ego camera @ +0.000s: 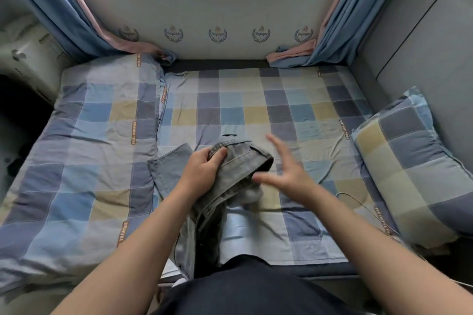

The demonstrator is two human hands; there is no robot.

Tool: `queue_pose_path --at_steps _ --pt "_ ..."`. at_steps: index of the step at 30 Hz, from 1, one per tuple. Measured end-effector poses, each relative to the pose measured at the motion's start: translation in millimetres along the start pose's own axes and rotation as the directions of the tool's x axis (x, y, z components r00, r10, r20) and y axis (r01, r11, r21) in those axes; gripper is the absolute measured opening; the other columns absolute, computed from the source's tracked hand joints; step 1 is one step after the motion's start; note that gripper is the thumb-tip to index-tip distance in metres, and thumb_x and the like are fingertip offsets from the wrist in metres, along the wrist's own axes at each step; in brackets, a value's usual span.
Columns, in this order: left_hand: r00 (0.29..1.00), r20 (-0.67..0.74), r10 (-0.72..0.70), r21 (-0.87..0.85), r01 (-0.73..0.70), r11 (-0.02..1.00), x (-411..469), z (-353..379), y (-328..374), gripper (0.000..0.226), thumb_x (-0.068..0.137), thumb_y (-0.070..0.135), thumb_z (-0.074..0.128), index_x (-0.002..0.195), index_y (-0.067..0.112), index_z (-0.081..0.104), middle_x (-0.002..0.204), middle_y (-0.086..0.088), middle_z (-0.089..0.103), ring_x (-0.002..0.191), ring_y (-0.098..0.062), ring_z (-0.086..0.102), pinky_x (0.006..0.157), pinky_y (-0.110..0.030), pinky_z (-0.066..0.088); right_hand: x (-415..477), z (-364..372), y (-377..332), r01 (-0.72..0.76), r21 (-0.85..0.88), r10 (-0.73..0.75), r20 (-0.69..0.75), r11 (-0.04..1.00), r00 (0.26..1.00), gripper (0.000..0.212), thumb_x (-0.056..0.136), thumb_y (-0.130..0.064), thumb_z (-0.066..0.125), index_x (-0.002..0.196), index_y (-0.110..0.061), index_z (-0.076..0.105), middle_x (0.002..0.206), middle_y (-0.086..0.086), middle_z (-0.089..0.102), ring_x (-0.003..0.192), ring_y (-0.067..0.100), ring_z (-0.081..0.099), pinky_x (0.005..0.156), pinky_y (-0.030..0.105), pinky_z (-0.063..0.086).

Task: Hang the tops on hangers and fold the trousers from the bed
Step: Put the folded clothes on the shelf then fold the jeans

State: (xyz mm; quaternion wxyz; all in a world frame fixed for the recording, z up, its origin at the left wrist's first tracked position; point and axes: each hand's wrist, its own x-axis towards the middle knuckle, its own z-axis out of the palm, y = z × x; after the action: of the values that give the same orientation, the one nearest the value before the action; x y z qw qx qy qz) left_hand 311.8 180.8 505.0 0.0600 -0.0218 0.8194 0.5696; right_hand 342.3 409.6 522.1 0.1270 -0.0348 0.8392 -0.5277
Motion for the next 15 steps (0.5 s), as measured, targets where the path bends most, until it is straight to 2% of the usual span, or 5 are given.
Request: queue_pose_path --at_steps 2,4,7,11,15 --pt "0.997 0.082 -0.011 -0.027 0.013 1.000 0.9 -2.1 5.9 0.040 0.103 0.027 0.058 0.084 -0.008 0.064 0.074 -0.004 0.059 0.069 -0.013 0.053 0.066 -0.032 0.042 -3.0 21.6 3.4 0.114 -0.264 -0.103 0.054 0.958 0.993 0.094 0.078 -0.039 0.079 0.153 -0.045 0.024 0.164 -0.007 0.020 0.150 0.016 0.019 0.122 0.043 0.020" --pt "0.983 0.179 -0.031 -0.072 0.045 0.996 0.8 -6.3 8.6 0.040 0.103 0.029 0.056 0.093 -0.008 0.067 0.080 -0.004 0.065 0.074 -0.015 0.058 0.071 -0.033 0.045 1.3 34.9 0.4 0.177 -0.311 -0.190 -0.009 0.934 0.982 0.076 0.081 -0.016 0.070 0.149 -0.033 0.040 0.156 0.001 0.037 0.144 0.023 0.033 0.119 0.048 0.028" --pt "0.977 0.206 -0.061 -0.026 0.068 0.997 1.0 -14.2 6.0 0.040 0.104 0.034 0.054 0.090 -0.001 0.068 0.077 0.006 0.064 0.071 -0.007 0.057 0.072 -0.028 0.046 9.2 38.4 -13.6 0.267 -0.257 -0.294 -0.073 0.929 0.953 0.041 0.081 0.005 0.056 0.115 -0.013 0.068 0.111 0.004 0.068 0.103 0.019 0.061 0.095 0.039 0.048" --pt "0.999 0.001 -0.053 -0.070 0.053 0.996 -5.7 -15.7 -4.0 0.019 0.100 0.034 0.061 0.111 0.019 0.062 0.095 0.010 0.067 0.084 -0.002 0.062 0.075 -0.016 0.048 27.3 24.1 -35.8 0.198 -0.272 -0.241 -0.136 0.942 0.961 0.015 0.090 -0.009 0.054 0.090 -0.018 0.066 0.070 -0.009 0.062 0.064 0.012 0.055 0.064 0.031 0.043" --pt "0.998 0.024 0.066 -0.073 -0.064 0.995 -27.8 -0.9 -12.5 0.042 0.079 0.053 0.076 0.108 0.027 0.061 0.102 0.005 0.067 0.085 -0.003 0.063 0.072 -0.018 0.053 42.9 11.3 -54.4 0.145 -0.294 -0.207 -0.191 0.945 0.960 0.007 0.090 -0.016 0.062 0.086 -0.016 0.067 0.076 -0.001 0.068 0.075 0.020 0.062 0.070 0.039 0.050"
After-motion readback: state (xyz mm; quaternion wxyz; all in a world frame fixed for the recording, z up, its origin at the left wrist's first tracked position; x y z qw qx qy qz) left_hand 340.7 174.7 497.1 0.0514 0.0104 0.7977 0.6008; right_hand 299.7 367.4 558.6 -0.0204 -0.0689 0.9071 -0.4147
